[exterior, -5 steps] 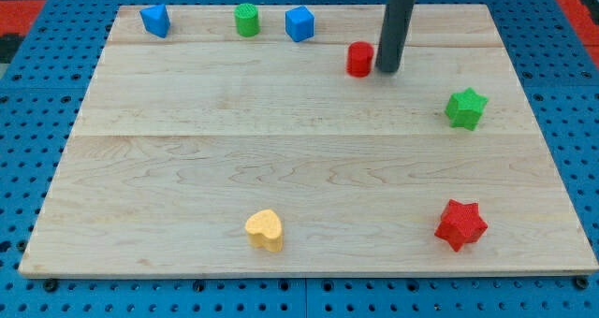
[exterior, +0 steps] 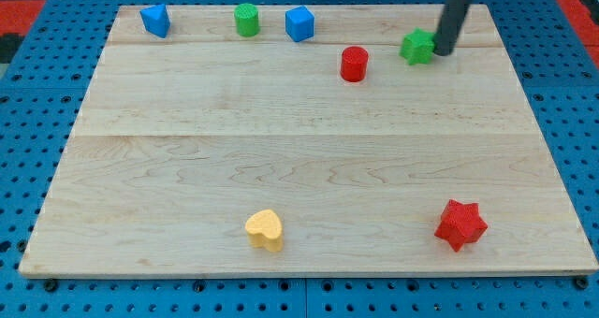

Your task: Place the green star parallel to the blue cube

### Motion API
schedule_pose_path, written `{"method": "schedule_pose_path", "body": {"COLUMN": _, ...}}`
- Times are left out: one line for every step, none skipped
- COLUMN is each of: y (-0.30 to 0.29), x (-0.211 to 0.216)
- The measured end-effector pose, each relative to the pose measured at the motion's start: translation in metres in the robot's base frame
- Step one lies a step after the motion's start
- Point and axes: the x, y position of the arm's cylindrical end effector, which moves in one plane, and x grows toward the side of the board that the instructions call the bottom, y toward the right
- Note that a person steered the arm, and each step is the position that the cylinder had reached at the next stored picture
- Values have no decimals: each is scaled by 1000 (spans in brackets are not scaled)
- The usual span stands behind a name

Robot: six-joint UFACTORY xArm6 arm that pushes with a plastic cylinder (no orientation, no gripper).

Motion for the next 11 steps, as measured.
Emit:
{"method": "schedule_pose_path", "body": {"y": 13, "x": 41}}
{"method": "schedule_pose_path", "body": {"y": -20, "x": 15}}
{"method": "schedule_pose_path", "body": {"y": -31, "x": -25}}
{"method": "schedule_pose_path", "body": {"y": -35, "x": -29}}
{"method": "schedule_pose_path", "body": {"y": -27, "x": -20}}
{"method": "schedule_pose_path", "body": {"y": -8, "x": -12}}
{"method": "schedule_pose_path", "body": {"y": -16, "x": -12}}
{"method": "schedule_pose_path", "body": {"y": -57, "x": -11}}
{"method": "schedule_pose_path", "body": {"y": -78, "x": -12}}
{"method": "schedule_pose_path", "body": {"y": -77, "x": -12}}
{"method": "schedule_pose_path", "body": {"y": -77, "x": -12}}
